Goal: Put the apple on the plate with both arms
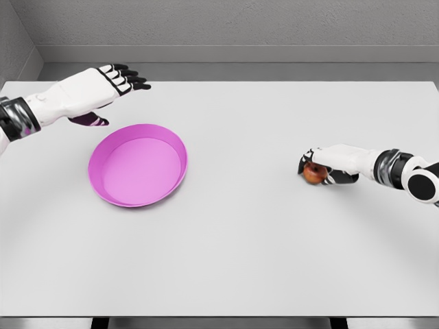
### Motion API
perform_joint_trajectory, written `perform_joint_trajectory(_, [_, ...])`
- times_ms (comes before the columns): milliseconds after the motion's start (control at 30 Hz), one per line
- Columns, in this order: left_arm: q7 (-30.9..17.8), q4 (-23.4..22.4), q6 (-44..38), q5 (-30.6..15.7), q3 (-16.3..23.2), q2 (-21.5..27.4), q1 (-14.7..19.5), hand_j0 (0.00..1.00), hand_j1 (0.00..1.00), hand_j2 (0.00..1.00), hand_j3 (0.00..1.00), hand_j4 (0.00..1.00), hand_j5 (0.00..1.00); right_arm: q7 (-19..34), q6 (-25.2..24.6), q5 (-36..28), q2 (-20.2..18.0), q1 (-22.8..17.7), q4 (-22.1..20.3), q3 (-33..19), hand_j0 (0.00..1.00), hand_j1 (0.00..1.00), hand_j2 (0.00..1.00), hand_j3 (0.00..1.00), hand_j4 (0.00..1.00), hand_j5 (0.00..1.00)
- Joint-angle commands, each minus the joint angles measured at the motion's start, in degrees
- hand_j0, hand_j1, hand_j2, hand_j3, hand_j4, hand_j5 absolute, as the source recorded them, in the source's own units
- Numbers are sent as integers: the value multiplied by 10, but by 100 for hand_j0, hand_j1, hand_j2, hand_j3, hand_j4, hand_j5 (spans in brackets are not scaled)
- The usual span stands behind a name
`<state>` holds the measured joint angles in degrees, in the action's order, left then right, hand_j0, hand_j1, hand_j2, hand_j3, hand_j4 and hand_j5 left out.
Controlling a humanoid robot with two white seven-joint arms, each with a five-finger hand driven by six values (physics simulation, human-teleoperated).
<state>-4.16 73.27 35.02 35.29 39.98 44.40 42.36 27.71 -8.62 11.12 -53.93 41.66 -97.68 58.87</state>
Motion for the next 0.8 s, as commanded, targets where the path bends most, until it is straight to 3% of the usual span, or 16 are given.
perform_joint_trajectory(0, [1, 1, 0, -4, -2, 2, 0, 100, 100, 100, 100, 100, 100, 1, 0, -1, 0, 0, -1, 0, 43, 43, 43, 43, 43, 43])
perform_joint_trajectory(567, [1, 0, 0, -4, -1, 2, 1, 100, 100, 100, 100, 100, 100, 2, 1, -1, 1, 31, -19, -7, 39, 39, 39, 39, 39, 39])
perform_joint_trajectory(767, [1, 1, 0, -4, -1, 2, 1, 100, 100, 100, 100, 100, 100, 2, 1, -1, 18, 39, -23, -6, 38, 38, 38, 38, 38, 38])
